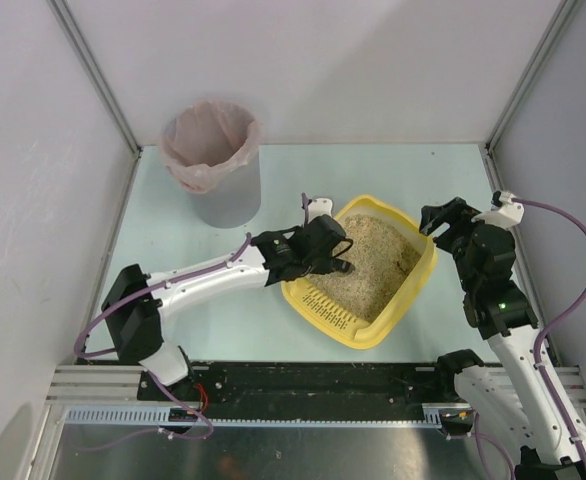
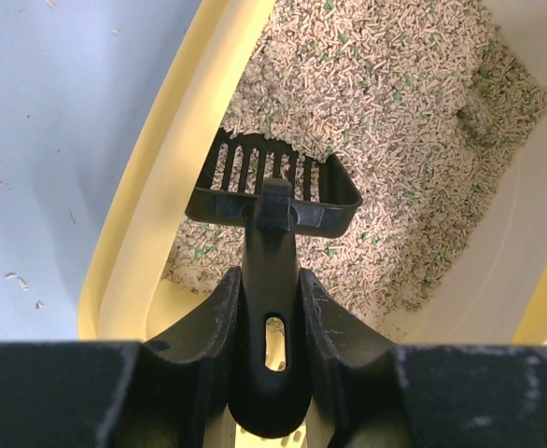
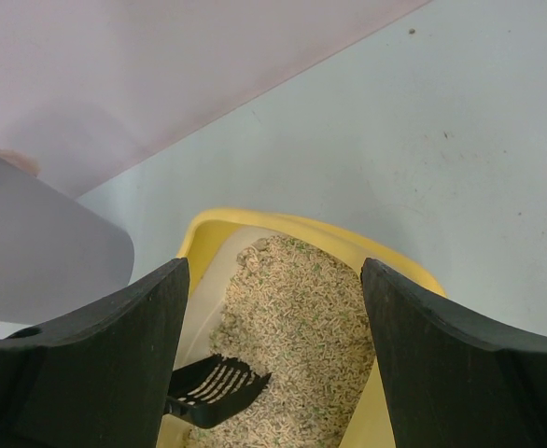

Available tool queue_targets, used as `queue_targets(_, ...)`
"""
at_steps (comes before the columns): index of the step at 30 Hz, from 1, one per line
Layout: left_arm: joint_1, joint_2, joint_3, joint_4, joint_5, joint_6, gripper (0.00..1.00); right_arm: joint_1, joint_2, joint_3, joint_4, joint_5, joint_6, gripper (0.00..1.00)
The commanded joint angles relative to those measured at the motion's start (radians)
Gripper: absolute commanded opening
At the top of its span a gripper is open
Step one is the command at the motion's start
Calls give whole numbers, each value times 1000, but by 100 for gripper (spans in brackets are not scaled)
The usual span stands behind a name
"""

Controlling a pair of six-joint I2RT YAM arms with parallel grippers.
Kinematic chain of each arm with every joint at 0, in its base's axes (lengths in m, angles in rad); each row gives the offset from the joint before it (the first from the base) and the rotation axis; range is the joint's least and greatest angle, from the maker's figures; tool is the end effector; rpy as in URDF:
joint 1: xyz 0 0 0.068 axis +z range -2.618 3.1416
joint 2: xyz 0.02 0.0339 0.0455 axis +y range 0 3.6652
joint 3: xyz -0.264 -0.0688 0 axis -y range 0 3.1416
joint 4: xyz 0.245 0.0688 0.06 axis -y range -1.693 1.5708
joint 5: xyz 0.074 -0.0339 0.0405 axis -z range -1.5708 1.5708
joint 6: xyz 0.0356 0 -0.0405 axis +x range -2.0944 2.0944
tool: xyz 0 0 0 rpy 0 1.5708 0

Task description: Clean the litter box

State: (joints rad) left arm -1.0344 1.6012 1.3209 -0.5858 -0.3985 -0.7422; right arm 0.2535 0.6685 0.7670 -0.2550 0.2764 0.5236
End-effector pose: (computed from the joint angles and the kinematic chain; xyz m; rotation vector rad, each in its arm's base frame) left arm 0.1904 -0.2931 0.2859 0.1713 2.3748 -0.3751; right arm 0.1551 0.0301 0.3441 0.4344 1.6776 0.3356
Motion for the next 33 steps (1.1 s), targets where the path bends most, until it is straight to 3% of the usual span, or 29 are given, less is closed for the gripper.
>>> queue_targets(1,27,16,-34,27,-13,24,0,-3,-7,8,49,4,7,79)
queue_targets(11,33,42,-91,141,30,73,0,0,3,3,56,3,9,79)
queue_targets(33,31,95,-219,357,-108,193,0,0,29,2,69,-3,12,79)
